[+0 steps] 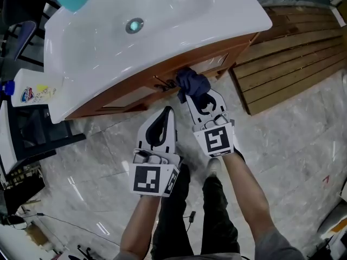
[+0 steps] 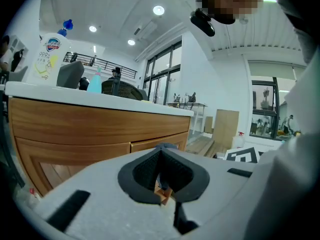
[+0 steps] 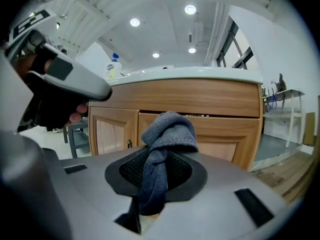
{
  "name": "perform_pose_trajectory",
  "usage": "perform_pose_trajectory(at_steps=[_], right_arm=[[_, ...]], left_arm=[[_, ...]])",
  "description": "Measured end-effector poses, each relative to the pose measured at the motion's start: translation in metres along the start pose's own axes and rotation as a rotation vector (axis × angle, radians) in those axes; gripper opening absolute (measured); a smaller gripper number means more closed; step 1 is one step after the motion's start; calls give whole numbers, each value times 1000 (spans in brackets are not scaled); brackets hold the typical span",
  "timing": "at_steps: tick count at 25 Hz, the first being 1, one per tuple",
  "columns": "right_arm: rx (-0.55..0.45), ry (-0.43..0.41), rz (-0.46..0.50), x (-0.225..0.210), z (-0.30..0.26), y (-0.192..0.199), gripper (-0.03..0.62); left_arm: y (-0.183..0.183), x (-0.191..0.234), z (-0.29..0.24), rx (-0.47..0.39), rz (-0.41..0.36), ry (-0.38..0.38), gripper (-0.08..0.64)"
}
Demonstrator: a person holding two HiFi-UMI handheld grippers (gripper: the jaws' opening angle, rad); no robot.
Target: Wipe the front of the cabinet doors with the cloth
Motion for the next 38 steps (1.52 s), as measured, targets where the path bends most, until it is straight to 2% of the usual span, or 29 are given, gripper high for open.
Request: perform_pose_trajectory(at_steps=[5,13,20,30,38], right_arm=[[11,-9,53,-5,-13,11,72],[-29,27,64,-24,-34,10,67],[-25,49,79,-47,-35,16,66],[5,198,39,-114,-24,28,64],[18,240,20,-134,-19,32,63]], left_arm=[[14,0,-7,15,6,4,8],[31,0,-17,33,9,4,8],[35,-7,-28,32,12,3,8],[40,-16,-38,35,25,6,8],[40,-17,-41,33,33,1,8]])
Point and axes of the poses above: the fingertips, and each gripper's own axes: z backward along the fingers, x to its left, y out of its underside, the point moved 7 cm from there along z, backward along the fingers, and after that the axes turned 5 degrees about y, right-handed, at the moved point
